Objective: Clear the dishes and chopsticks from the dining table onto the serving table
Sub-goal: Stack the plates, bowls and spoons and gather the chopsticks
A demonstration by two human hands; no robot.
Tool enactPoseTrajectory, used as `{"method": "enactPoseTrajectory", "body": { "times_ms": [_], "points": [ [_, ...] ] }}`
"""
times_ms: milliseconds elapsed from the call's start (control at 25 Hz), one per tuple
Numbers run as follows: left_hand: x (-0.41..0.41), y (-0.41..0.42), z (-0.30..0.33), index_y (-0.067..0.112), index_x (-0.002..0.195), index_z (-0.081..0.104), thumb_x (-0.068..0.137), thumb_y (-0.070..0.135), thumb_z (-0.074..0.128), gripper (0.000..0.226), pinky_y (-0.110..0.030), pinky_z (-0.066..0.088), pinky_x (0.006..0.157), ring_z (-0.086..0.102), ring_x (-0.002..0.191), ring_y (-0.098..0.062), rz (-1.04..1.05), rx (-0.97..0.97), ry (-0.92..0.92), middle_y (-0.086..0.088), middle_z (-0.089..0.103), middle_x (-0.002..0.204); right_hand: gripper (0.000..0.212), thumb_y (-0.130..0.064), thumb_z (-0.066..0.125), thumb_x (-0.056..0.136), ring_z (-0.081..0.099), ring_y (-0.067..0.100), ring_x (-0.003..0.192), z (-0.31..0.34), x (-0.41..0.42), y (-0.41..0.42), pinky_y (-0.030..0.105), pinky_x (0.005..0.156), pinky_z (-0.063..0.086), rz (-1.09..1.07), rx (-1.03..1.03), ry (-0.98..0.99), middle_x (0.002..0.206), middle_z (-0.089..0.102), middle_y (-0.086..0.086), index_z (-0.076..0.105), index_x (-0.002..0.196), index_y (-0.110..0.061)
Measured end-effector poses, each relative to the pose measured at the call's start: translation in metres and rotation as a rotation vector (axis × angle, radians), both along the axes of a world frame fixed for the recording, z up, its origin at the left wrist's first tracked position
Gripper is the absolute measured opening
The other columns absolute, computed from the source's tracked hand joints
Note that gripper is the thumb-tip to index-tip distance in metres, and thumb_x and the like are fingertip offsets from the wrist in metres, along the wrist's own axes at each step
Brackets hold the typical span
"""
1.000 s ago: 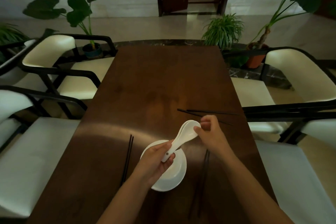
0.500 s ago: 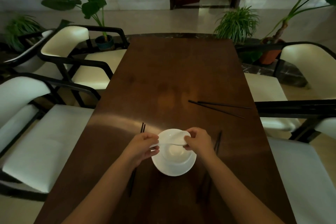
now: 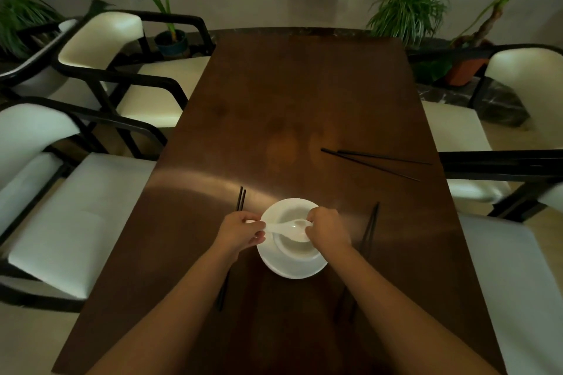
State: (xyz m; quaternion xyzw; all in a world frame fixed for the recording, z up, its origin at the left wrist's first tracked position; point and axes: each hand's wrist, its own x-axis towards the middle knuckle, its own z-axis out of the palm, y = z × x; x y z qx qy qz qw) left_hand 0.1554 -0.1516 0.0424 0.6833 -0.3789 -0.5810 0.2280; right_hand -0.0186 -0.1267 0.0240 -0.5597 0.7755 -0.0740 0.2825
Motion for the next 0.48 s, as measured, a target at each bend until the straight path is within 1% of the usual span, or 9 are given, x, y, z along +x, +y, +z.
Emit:
{"method": "enactPoseTrajectory", "body": {
  "times_ms": [80,240,400,480],
  "points": [
    [0.002,0.001,-0.004,-0.002,0.101,0.061,0.082,0.000,0.062,0.019,-0.020,0.057,0.053,0.061,0.067,-0.017,-0.008,-0.004,0.008,-0.018,0.061,0.087,0.024,-0.005,0.049,0.086,0.062,0.030,0.094,-0.002,0.000,0.001,0.036,0.075,0.052,0.030,0.000,0.031,0.106,0.065,0.015,0.065,0.104,-0.008],
    [0.002,0.002,-0.008,0.000,0.098,0.061,0.081,0.000,0.062,0.017,-0.018,0.055,0.049,0.061,0.062,-0.015,0.007,-0.014,0.014,-0.019,0.061,0.088,0.022,-0.003,0.048,0.086,0.062,0.030,0.092,-0.003,0.001,0.002,0.035,0.073,0.050,0.082,-0.017,0.097,0.102,0.066,0.015,0.065,0.099,-0.006],
    [0.003,0.005,-0.010,0.001,0.098,0.063,0.081,0.002,0.064,0.018,-0.017,0.055,0.050,0.063,0.064,-0.016,0.012,-0.033,0.020,-0.018,0.063,0.088,0.019,-0.009,0.052,0.086,0.064,0.027,0.090,-0.002,0.010,0.010,0.032,0.070,0.048,0.202,-0.056,0.266,0.101,0.066,0.010,0.064,0.099,-0.010],
    [0.004,0.008,-0.011,0.002,0.099,0.064,0.080,0.003,0.065,0.019,-0.017,0.055,0.051,0.065,0.065,-0.015,0.006,-0.050,0.022,-0.017,0.064,0.089,0.018,-0.012,0.053,0.087,0.064,0.025,0.088,-0.003,0.011,0.014,0.032,0.070,0.049,0.213,-0.072,0.319,0.099,0.067,0.008,0.065,0.101,-0.013]
  ]
}}
